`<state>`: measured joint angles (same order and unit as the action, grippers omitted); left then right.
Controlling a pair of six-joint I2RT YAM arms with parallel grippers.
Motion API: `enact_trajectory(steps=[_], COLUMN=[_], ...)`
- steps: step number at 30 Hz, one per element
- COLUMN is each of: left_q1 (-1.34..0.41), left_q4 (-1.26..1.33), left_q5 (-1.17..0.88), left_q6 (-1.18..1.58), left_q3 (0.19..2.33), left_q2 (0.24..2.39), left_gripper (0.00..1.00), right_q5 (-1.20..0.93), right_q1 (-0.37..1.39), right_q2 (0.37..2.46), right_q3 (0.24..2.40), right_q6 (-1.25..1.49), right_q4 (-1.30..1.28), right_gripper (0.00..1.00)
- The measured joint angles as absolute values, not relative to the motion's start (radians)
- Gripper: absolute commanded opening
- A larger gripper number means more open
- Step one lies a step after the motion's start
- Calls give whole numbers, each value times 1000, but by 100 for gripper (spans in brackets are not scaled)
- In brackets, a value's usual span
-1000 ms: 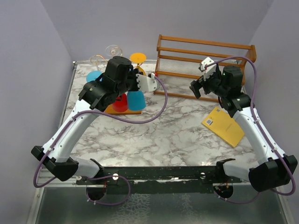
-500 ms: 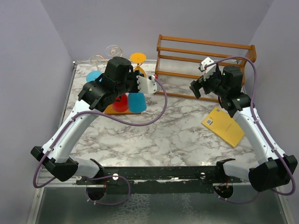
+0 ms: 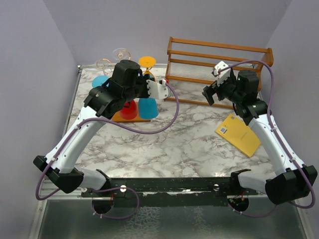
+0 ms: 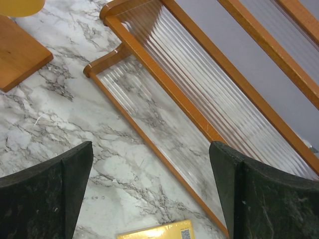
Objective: Place the wine glass upside down on the wine glass rack
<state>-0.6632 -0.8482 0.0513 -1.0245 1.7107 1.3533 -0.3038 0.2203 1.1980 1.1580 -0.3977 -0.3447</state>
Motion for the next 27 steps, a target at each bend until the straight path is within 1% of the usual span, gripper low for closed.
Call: enact_trajectory(steps=[10,23,27], left_q1=[-663,-665,-669], left_q4=[-839,-831,-832], left_q5=[15,7,3], left_q6=[-1015,-1009,-1007], left_q3=[1711,1711,1710], left_q2=[1361,1371,1371], left_gripper=[1,17,20], right_q5=[-304,-304,-304], right_q1=[220,220,220], right_q2=[1199,1199,1199], right_q3=[1158,1158,1158], right_q6=[-398,-398,-398], right_q4=[-345,-345,-345], right_gripper=[100,100,100])
